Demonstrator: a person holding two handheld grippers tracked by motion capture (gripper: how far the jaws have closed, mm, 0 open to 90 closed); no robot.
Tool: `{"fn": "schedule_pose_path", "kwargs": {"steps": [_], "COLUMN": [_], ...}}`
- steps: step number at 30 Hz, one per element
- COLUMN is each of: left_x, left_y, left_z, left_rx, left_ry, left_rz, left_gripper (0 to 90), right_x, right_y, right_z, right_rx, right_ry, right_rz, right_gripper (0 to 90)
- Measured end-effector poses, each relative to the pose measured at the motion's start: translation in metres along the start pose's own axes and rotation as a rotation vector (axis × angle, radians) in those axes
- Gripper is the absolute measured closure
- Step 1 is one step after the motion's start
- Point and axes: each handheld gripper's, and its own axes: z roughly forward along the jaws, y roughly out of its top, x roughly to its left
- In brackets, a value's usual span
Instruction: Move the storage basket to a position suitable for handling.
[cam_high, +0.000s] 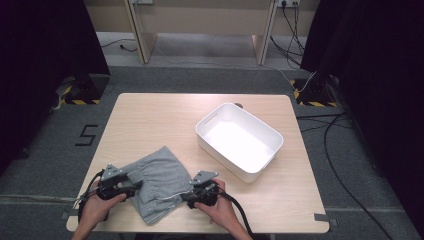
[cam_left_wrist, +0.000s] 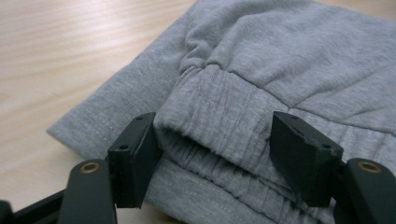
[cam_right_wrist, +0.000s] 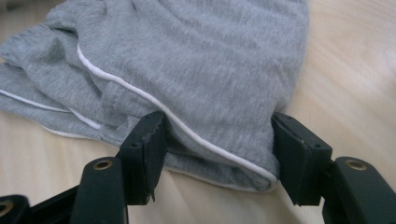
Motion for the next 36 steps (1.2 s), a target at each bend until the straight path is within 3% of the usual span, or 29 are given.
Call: {"fn": "schedule_pose_path", "kwargs": {"steps": [7,11,14,17,18,19,20,21,22,23,26,30,32,33,36], "left_x": [0.021,0.027,0.029,0.026,0.023,0.023,0.019,0.019,0.013,0.013,0.000,-0.022,-0.040,-0.040,-0.058], "left_y": [0.008,0.012,0.012,0.010,0.010,0.010,0.011,0.011,0.012,0.012,0.017,0.020,0.019,0.019,0.015], "left_z": [0.010,0.015,0.017,0.014,0.010,0.010,0.005,0.005,-0.003,-0.003,-0.016,-0.025,-0.024,-0.024,-0.020], "left_rx": [-0.011,-0.014,-0.023,-0.034,-0.042,-0.042,-0.060,-0.060,-0.093,-0.093,-0.138,-0.141,-0.109,-0.109,-0.084], "left_ry": [0.020,0.032,0.046,0.052,0.065,0.065,0.068,0.068,0.081,0.081,0.111,0.025,-0.029,-0.029,-0.071], "left_rz": [-0.051,-0.076,-0.092,-0.116,-0.105,-0.105,-0.105,-0.105,-0.096,-0.096,-0.056,-0.021,0.020,0.020,0.061], "left_gripper": [32.4,30.4,28.2,27.7,28.6,28.4,27.4,26.5,26.1,25.6,24.7,24.0,24.0,24.0,24.1], "right_x": [-0.006,-0.010,-0.010,-0.008,-0.007,-0.007,-0.008,-0.008,-0.011,-0.011,-0.018,-0.032,-0.036,-0.036,-0.041], "right_y": [0.017,0.024,0.024,0.023,0.023,0.023,0.024,0.024,0.025,0.025,0.027,0.023,0.021,0.021,0.018], "right_z": [0.018,0.025,0.023,0.013,0.002,0.002,-0.013,-0.013,-0.030,-0.030,-0.054,-0.087,-0.097,-0.097,-0.106], "right_rx": [0.003,0.011,0.016,0.007,-0.008,-0.008,-0.036,-0.036,-0.075,-0.075,-0.125,-0.192,-0.217,-0.217,-0.217], "right_ry": [-0.006,-0.006,-0.007,-0.007,-0.023,-0.023,-0.027,-0.027,-0.043,-0.043,-0.084,-0.151,-0.177,-0.177,-0.231], "right_rz": [0.009,0.028,0.041,0.023,0.015,0.015,0.022,0.022,0.022,0.022,0.036,0.073,0.087,0.087,0.087], "right_gripper": [37.5,30.9,27.1,26.6,26.7,26.7,26.7,26.7,26.7,26.7,26.7,26.7,27.0,27.0,28.6]}}
